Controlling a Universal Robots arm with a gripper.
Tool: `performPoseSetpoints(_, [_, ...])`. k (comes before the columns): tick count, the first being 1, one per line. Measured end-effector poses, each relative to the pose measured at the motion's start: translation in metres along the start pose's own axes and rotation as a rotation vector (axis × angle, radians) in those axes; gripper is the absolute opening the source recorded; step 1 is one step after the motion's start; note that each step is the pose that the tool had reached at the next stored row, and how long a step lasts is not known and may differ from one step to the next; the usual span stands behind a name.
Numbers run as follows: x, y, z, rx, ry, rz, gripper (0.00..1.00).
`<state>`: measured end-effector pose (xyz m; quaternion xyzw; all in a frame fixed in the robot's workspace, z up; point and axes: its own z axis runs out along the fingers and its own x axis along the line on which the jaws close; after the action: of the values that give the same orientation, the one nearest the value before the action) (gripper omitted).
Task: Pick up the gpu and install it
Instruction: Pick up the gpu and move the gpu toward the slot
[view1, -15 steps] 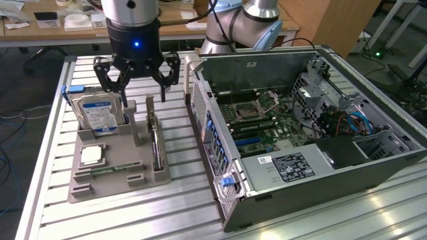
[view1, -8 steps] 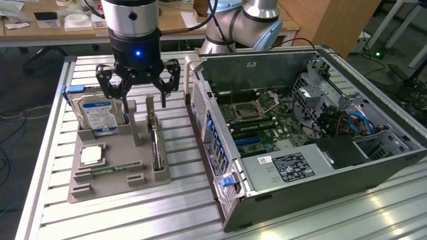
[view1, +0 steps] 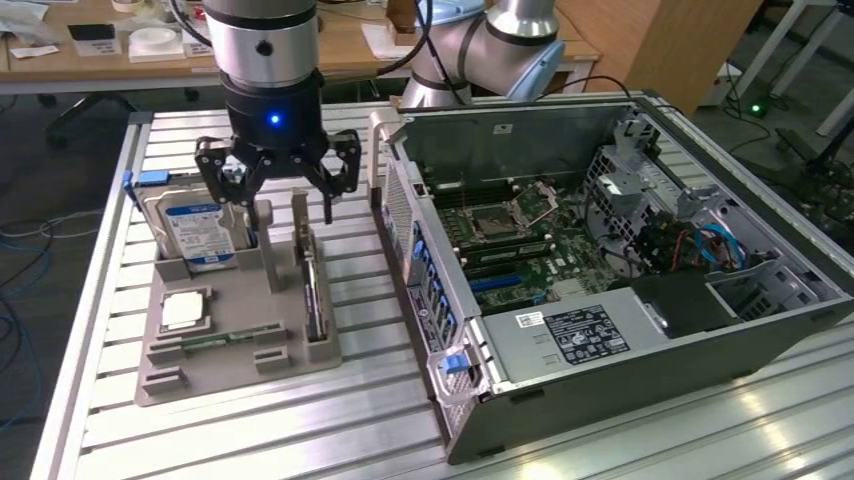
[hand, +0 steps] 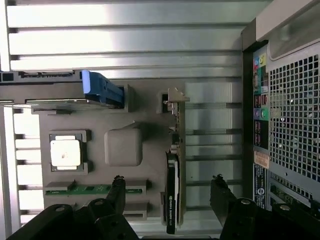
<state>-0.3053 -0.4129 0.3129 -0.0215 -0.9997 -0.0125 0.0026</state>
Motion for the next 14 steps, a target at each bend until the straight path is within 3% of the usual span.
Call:
performPoseSetpoints(5, [0.0,-0.0018,0.0083,0.0001,0.0006,0.0,0.78])
performPoseSetpoints(14, [-0.002,-0.0089,0.0244,0.0004,0.0074,-0.006,0.78])
